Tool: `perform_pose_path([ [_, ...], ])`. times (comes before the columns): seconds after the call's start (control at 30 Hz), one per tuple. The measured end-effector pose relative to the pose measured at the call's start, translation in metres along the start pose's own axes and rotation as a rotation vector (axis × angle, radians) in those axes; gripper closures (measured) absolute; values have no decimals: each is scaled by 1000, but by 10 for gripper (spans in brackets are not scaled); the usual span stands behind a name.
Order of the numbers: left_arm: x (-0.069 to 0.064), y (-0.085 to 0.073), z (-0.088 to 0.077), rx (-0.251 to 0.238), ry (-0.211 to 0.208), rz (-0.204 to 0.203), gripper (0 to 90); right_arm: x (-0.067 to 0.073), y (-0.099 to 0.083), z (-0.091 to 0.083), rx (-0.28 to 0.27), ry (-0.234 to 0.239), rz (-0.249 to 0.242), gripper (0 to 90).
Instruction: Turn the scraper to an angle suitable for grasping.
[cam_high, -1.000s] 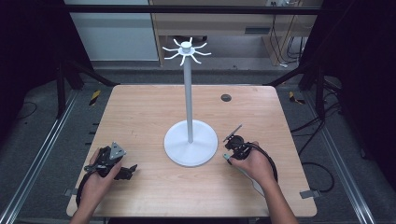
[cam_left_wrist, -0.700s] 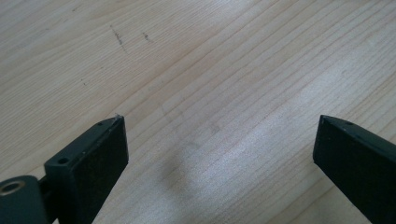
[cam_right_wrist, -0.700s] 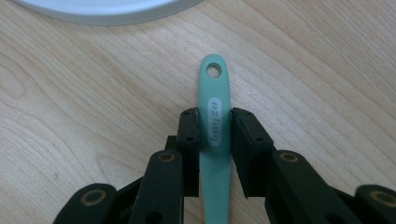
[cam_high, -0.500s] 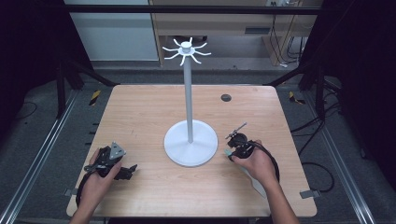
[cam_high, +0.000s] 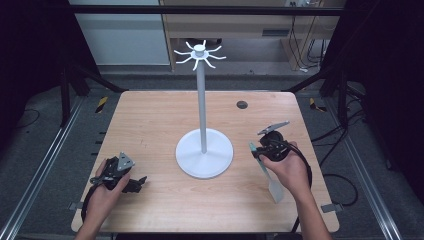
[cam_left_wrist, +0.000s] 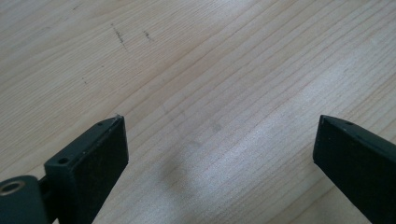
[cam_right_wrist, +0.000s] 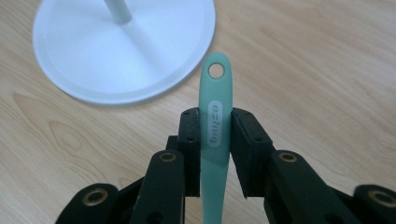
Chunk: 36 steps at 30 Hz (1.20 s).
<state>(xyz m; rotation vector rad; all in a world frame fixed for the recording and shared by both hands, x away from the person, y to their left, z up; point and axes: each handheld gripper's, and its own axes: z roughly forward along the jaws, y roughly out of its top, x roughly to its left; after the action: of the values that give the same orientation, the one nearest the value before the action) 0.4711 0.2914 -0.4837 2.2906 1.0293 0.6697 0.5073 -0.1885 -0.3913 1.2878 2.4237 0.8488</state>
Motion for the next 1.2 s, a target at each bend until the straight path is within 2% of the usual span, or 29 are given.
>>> perform_pose_path([
  [0.07,0,0,0,-1,0,-1,30,-1,1,-4,-16,1,5,743],
  [0.13,0,0,0,-2,0,-2,30,-3,3,-13,-58,-4,11,744],
  [0.2,1,0,0,-3,1,-2,30,-4,3,-16,-68,-8,6,744],
  [0.23,1,0,0,-3,1,-2,30,-5,5,-21,-94,-7,12,744],
  [0.27,1,0,0,-3,1,-2,30,-5,5,-21,-94,-7,12,744],
  [0.33,1,0,0,-3,1,-2,30,-6,8,-30,-136,-7,12,744],
  [0.4,1,0,0,-1,1,-3,30,-6,9,-33,-150,-3,14,744],
  [0.43,1,-1,0,1,1,-4,30,-5,11,-39,-185,0,12,743],
  [0.47,1,-1,0,1,1,-4,30,-5,11,-39,-185,0,12,743],
  [0.5,1,-1,0,-1,3,-3,30,-4,12,-45,-220,1,11,743],
  [0.6,2,-1,-1,-3,6,-5,30,-3,15,-52,-269,1,-1,743],
  [0.67,2,-1,-1,0,7,-5,30,-3,15,-53,-276,-1,2,744],
  [0.83,2,-1,0,-1,6,-5,30,-1,20,-60,-338,-2,-4,743],
  [1.2,2,-1,-1,-4,9,-8,30,0,27,-70,-401,5,-7,743],
])
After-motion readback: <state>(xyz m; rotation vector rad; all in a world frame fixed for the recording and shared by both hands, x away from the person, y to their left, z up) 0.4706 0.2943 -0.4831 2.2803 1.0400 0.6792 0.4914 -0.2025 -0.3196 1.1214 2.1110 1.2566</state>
